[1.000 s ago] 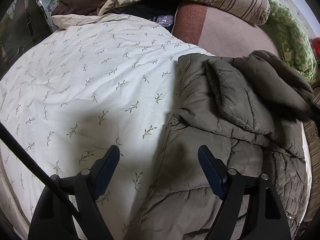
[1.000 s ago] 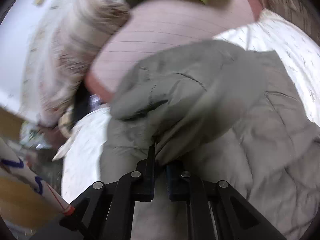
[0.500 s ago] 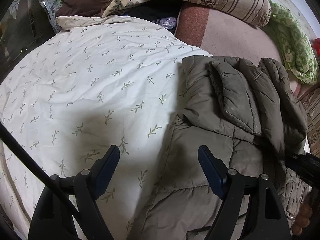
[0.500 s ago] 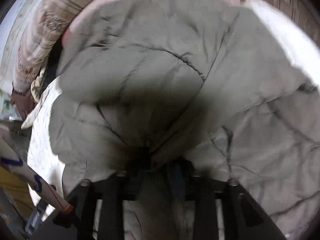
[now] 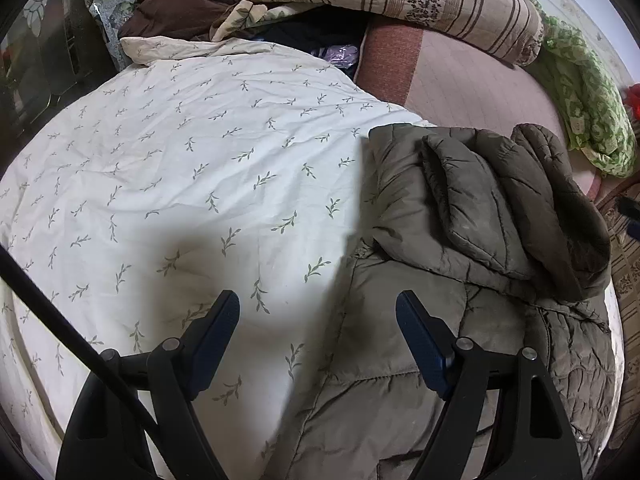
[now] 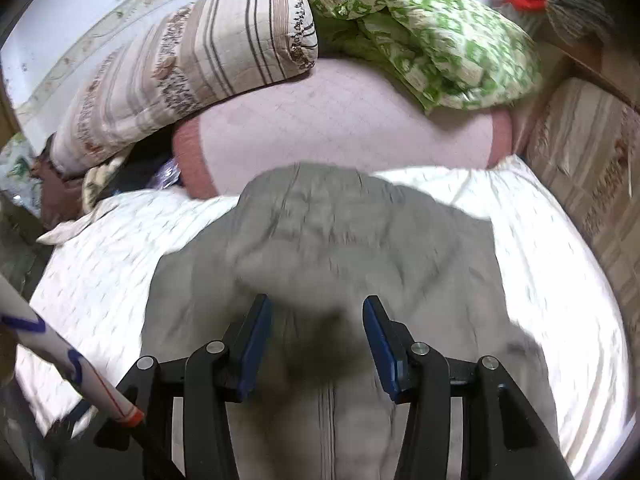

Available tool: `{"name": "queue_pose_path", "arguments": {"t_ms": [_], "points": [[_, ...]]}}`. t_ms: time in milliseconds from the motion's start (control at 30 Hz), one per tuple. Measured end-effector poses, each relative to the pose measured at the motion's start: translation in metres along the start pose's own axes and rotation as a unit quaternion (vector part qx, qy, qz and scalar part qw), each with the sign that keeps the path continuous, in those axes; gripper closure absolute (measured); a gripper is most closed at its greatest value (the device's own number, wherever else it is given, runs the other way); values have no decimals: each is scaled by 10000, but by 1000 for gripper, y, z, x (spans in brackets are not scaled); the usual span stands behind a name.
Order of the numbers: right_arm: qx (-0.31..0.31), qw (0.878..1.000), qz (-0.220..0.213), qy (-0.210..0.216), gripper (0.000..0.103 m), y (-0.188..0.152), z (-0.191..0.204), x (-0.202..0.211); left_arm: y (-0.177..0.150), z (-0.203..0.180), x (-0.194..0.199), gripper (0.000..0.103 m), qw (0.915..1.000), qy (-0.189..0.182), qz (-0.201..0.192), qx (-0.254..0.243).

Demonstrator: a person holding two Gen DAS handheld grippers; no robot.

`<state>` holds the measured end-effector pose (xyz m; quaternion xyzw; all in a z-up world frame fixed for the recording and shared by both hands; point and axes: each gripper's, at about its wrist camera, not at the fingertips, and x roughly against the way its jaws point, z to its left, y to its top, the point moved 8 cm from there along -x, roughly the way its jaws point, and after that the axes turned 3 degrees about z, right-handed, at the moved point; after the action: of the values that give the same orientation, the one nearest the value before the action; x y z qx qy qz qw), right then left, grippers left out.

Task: Fold large clothes

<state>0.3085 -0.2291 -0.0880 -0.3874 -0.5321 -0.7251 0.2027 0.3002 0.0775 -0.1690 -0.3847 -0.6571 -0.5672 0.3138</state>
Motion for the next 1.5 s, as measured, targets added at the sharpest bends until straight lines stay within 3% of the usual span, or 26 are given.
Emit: {"name": "queue_pose_path", "arguments": {"t_ms": [67,133,233,267,400,500,567,667,833,1033,1133,1233,1333,1400,1500], "points": [[-9,9996,53,-273,51,13,-1,-30,0,0,-2,23,10000,14,39,-11],[-123,9989,374,-251,52,10,0,-68,1,0,-3,23,10000,28,54,-20],[-241,9906,1239,533,54,-30,18,-115,5,1,-4,23,10000,32,34,9],[-149,9890,1319,658,54,-40,23,-118,6,0,-4,23,10000,42,31,18],[503,9869,1255,877,54,-71,33,-104,6,-6,-2,23,9999,101,-61,-15],[324,9877,1132,1025,56,-64,18,-88,3,-15,9,23,9996,110,-207,-161],[89,9857,995,1354,56,-58,4,-69,1,-21,19,23,9993,86,-270,-231],[-33,9854,665,1567,56,-49,-26,-37,6,-41,34,23,9990,-135,-299,-303],[49,9946,133,1028,56,-27,-77,-24,37,-102,44,23,9962,-399,-369,-679],[-116,9973,213,687,56,-15,-101,-67,79,-184,1,23,9907,-707,-341,-1110],[77,9985,212,503,56,-19,-99,-83,81,-192,-47,23,9912,-263,-171,-1286],[464,9984,171,262,55,-30,-91,-99,68,-185,-91,23,9921,-107,109,-1245],[795,9967,149,85,54,-39,-88,-113,61,-189,-96,21,9881,157,-225,-1515],[874,9961,141,5,54,-41,-86,-121,61,-193,-92,21,9859,324,-247,-1626],[834,9964,136,-2,54,-38,-87,-125,66,-189,-74,24,9915,31,-78,-1299]]}}
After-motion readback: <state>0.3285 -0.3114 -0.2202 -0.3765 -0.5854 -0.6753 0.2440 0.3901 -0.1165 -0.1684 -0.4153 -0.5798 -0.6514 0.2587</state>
